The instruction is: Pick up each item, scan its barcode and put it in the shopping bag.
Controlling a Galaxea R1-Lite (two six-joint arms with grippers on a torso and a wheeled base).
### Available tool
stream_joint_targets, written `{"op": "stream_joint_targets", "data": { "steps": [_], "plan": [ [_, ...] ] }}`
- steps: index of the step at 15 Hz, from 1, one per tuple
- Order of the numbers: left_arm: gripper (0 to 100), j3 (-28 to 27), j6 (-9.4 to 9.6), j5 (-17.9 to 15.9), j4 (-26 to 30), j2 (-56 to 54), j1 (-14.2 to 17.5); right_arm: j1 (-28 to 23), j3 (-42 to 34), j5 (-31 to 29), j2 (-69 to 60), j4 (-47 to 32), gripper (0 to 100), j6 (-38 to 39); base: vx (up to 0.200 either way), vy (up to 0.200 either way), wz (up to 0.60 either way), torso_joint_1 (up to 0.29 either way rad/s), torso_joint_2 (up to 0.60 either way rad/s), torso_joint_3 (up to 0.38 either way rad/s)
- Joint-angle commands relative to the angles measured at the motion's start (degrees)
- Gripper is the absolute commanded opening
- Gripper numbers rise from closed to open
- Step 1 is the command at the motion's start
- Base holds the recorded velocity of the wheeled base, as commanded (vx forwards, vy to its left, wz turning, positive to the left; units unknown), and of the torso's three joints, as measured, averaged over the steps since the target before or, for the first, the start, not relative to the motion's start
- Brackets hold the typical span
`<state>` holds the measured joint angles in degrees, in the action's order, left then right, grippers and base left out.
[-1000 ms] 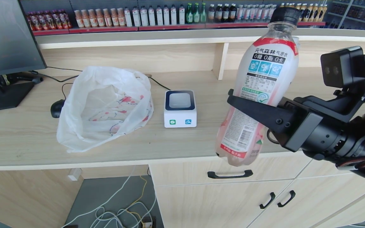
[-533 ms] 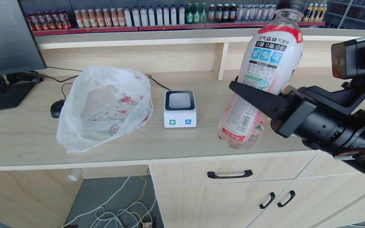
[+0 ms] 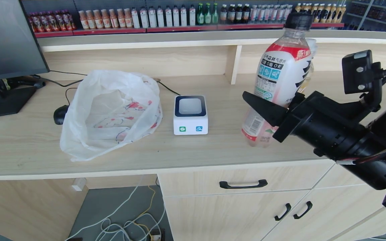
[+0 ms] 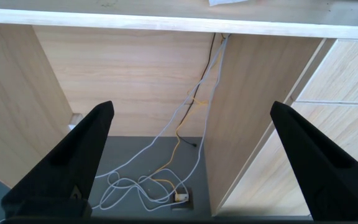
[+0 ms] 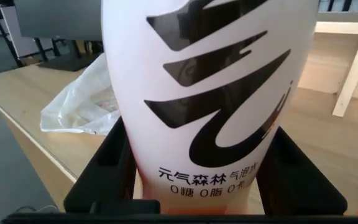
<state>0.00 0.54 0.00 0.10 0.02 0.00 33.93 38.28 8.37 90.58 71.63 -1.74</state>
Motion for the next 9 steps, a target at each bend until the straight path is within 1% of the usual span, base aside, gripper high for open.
{"op": "stream_joint_targets", "data": {
  "steps": [1,2,4,5,6,7,9],
  "plan": [
    [100,0.0,-0.01,0.0,-0.01,-0.02,0.09,0.09,-0.05,-2.05,-0.49,-0.09,0,-2.3,0.0,0.0,0.0,0.0,0.0,0.0],
    [100,0.0,-0.01,0.0,-0.01,-0.02,0.0,1.49,-0.05,-6.35,-0.49,-0.09,0,-5.73,0.0,0.0,0.0,0.0,0.0,0.0],
    [100,0.0,0.17,0.0,-0.01,-0.02,0.0,5.18,0.04,-14.18,-0.49,-0.09,0,-7.13,0.0,0.0,0.0,0.0,0.0,0.0],
    [100,0.0,0.17,0.0,-0.01,-0.02,0.0,8.79,0.04,-22.17,-0.31,0.0,0,-8.36,0.0,0.0,0.0,0.0,0.0,0.0],
    [100,0.0,0.17,0.0,-0.01,-0.02,0.0,9.84,0.04,-26.48,-0.49,0.09,0,-10.21,0.0,0.0,0.0,0.0,0.0,0.0],
    [100,0.0,0.25,0.0,-0.01,-0.02,0.0,9.93,-0.22,-29.03,-0.93,0.26,0,-11.88,0.0,0.0,0.0,0.0,0.0,0.0],
    [100,0.0,-0.1,0.0,-0.01,-0.02,0.09,10.11,-0.05,-31.75,-0.66,0.35,0,-12.14,0.0,0.0,0.0,0.0,0.0,0.0]
  ]
}}
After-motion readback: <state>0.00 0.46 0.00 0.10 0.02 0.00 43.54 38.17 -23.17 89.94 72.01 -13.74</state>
